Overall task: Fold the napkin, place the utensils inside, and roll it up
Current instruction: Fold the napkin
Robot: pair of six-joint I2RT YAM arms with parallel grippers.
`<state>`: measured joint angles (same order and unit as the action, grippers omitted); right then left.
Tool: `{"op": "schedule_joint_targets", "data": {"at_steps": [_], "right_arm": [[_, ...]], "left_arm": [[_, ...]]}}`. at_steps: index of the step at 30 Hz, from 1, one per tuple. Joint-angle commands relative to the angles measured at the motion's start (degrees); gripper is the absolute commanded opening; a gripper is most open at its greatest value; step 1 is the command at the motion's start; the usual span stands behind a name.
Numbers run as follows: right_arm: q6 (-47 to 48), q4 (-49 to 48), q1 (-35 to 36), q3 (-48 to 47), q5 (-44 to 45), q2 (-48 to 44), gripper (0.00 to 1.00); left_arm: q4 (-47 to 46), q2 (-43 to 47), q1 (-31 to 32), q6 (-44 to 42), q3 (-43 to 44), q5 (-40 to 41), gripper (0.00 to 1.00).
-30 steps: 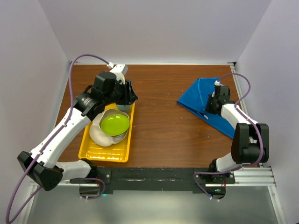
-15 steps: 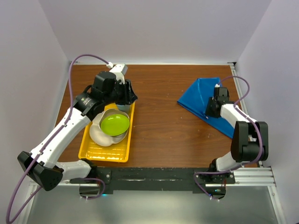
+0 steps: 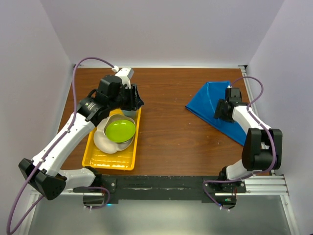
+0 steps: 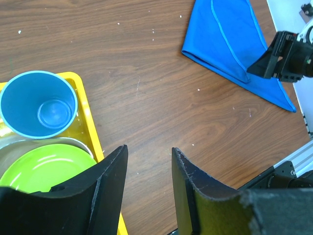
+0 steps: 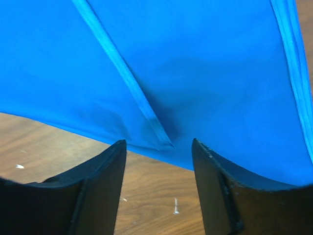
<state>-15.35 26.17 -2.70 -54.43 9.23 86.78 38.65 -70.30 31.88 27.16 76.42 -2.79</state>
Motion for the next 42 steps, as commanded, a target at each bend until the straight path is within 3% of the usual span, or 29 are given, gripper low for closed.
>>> {"op": "schedule_joint_targets", "data": {"at_steps": [1, 2, 4, 6, 12, 14, 19, 22, 23, 27, 39, 42], "right_arm": [[0.2, -0.9, -0.1, -4.5, -2.2, 5.0, 0.52], [-0.3, -1.1, -0.2, -4.7, -1.2, 5.5, 0.49], [0.2, -2.1, -0.2, -5.1, -1.3, 5.9, 0.33], [0.7, -3.6, -0.2, -6.5, -2.6, 6.6, 0.31], [-2.8, -8.1, 0.1, -14.9, -9.1, 15.3, 0.37], [-5.4, -5.5, 0.0, -17.8, -9.1, 18.6, 0.37], [-2.5, -3.5, 1.5, -19.8, -9.1, 18.8, 0.37], [0.8, -1.4, 4.7, -21.3, -7.6, 18.2, 0.44], [1.2, -1.0, 5.1, -21.4, -7.0, 17.9, 0.53], [1.8, 1.2, 5.2, -21.3, -5.8, 17.7, 0.57], [3.2, 0.0, 4.9, -16.9, -4.8, 17.1, 0.51], [2.4, -0.3, 4.5, -16.4, -4.0, 18.0, 0.39]], "left_arm": [[-1.2, 0.0, -0.5, -1.5, 2.4, -1.0, 0.46], [-1.2, -0.1, -0.5, -1.5, 2.4, -1.0, 0.46], [-1.1, 0.3, -0.6, -1.6, 2.3, -1.2, 0.46], [-1.1, 0.6, -0.5, -1.6, 1.9, -1.1, 0.46], [-2.0, 0.5, -0.5, -0.9, 0.7, -2.7, 0.46], [-2.4, 0.0, -0.5, -0.9, 1.0, -3.8, 0.46], [-2.2, -1.5, -0.5, -1.2, 1.4, -5.6, 0.46], [-2.6, -2.5, -0.5, -1.4, 1.4, -7.4, 0.47], [-2.8, -2.9, -0.5, -1.5, 1.5, -8.5, 0.47], [-3.4, -5.3, -0.4, -1.3, 2.5, -10.6, 0.47], [-3.9, -4.4, 0.1, -0.9, 1.0, -11.7, 0.47], [-3.8, -4.0, 0.1, -0.4, 0.4, -11.9, 0.47]]}}
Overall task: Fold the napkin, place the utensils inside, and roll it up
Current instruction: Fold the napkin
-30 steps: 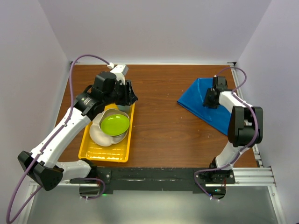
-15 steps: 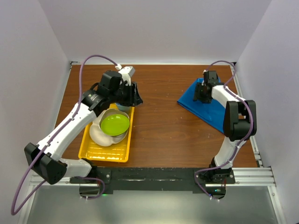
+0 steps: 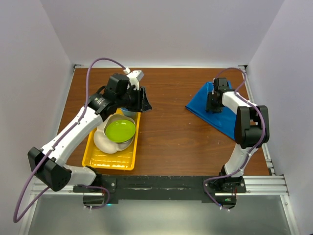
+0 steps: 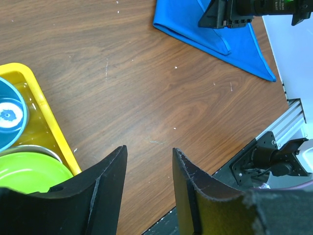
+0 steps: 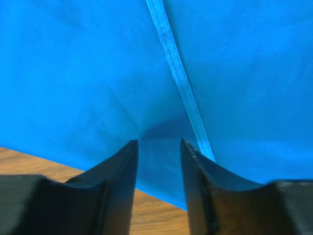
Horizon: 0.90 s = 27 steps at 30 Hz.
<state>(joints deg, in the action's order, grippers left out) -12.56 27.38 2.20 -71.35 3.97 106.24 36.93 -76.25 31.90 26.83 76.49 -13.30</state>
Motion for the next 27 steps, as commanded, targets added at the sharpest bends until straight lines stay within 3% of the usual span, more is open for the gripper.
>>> {"op": "schedule_joint_targets", "data": {"at_steps": [1, 2, 17, 27], "right_arm": [[-0.4, -2.7, -0.4, 1.3, 1.1, -1.6, 0.35], [-0.3, -3.2, -0.4, 1.7, 1.0, -1.9, 0.28], [-6.2, -7.1, -0.2, 7.6, -5.9, 1.0, 0.26], [-7.1, -8.3, 9.2, 8.3, -7.7, 3.1, 0.25]], "left_arm": [[-1.9, 2.2, 0.0, 0.0, 0.3, -1.4, 0.47], [-1.9, 2.3, 0.1, 0.0, 0.3, -1.2, 0.47], [-0.5, 2.7, 0.1, 0.2, 0.7, -0.5, 0.47], [-0.9, 3.2, 0.1, 0.9, -0.6, -0.8, 0.47]]}}
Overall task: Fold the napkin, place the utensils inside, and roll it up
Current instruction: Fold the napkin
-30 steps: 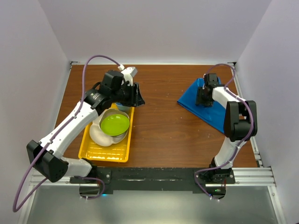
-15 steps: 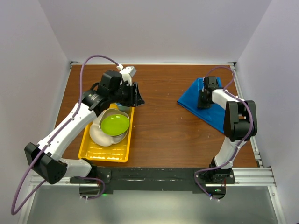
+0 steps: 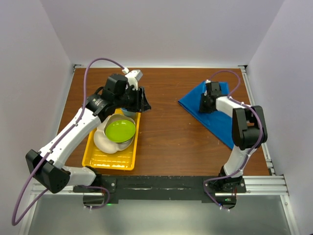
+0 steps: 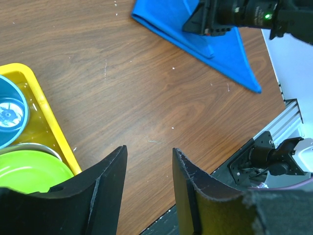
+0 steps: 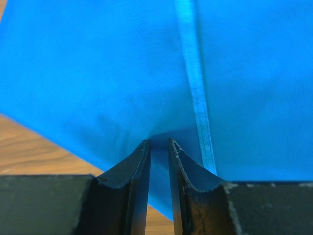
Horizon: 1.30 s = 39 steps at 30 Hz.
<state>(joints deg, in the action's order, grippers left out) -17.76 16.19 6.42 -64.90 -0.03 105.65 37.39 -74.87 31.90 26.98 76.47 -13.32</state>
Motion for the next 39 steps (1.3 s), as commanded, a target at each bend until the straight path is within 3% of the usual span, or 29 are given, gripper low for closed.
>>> {"op": "schedule_joint_targets", "data": {"at_steps": [1, 6, 14, 18, 22, 24, 28, 30, 34, 39], "right_arm": [[-2.3, 3.1, 5.7, 1.7, -3.7, 3.8, 0.25], [-3.4, 3.8, 8.6, 0.5, -4.3, 3.3, 0.26], [2.2, 9.2, 9.0, -5.3, -2.3, 0.4, 0.31], [-1.1, 13.4, 8.6, -7.3, 1.5, -3.5, 0.54], [-4.6, 12.4, 7.4, -3.5, 1.3, -9.0, 0.56], [-5.4, 13.0, 7.1, -1.5, 2.0, -10.4, 0.54], [-9.6, 13.0, 2.0, 3.7, 1.7, -13.3, 0.31], [-10.0, 11.1, -0.3, 7.2, 1.7, -14.7, 0.27], [-8.7, 9.1, -4.8, 9.8, 2.3, -15.8, 0.25], [-5.8, 11.5, -5.9, 7.2, 6.8, -13.7, 0.24]], "left_arm": [[-1.6, 1.9, 0.1, 0.8, -0.8, -0.7, 0.47], [-2.2, 1.9, 0.1, 1.5, -1.1, -0.9, 0.47], [-2.7, 2.0, 0.1, 5.0, -0.8, -1.3, 0.47], [-2.4, 2.1, 0.1, 7.1, 0.3, -0.7, 0.47], [-2.1, 2.2, 0.1, 8.2, 1.8, 0.0, 0.47], [-1.7, 2.8, 0.1, 8.2, 2.5, 0.0, 0.47], [0.1, 4.5, -0.1, 5.5, 2.5, -1.3, 0.5], [2.8, 4.7, -0.2, 2.0, 3.6, -2.3, 0.51], [5.1, 6.9, -0.3, -3.1, 3.4, -4.0, 0.53], [4.5, 10.2, -0.7, -3.1, 1.8, -3.5, 0.56]]}}
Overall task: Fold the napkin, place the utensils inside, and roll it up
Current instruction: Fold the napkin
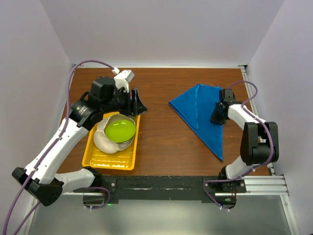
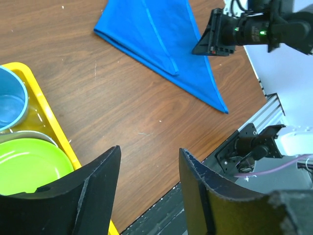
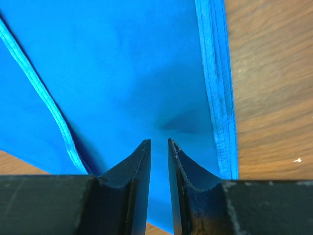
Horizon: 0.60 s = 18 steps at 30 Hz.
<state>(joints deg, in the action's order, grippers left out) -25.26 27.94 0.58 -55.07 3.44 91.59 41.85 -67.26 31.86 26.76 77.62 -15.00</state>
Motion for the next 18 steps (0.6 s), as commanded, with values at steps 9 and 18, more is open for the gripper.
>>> {"op": "schedule_joint_targets", "data": {"at_steps": [9, 18], "right_arm": [[3.2, -3.7, -0.4, -5.4, 4.0, 8.5, 0.24], [16.1, -7.4, -2.1, -20.2, 5.6, 21.6, 0.28]], "left_arm": [[2.0, -3.0, -0.6, -5.1, 6.4, -0.2, 0.56], [2.4, -5.1, -0.6, -5.3, 6.8, 1.6, 0.56]]}}
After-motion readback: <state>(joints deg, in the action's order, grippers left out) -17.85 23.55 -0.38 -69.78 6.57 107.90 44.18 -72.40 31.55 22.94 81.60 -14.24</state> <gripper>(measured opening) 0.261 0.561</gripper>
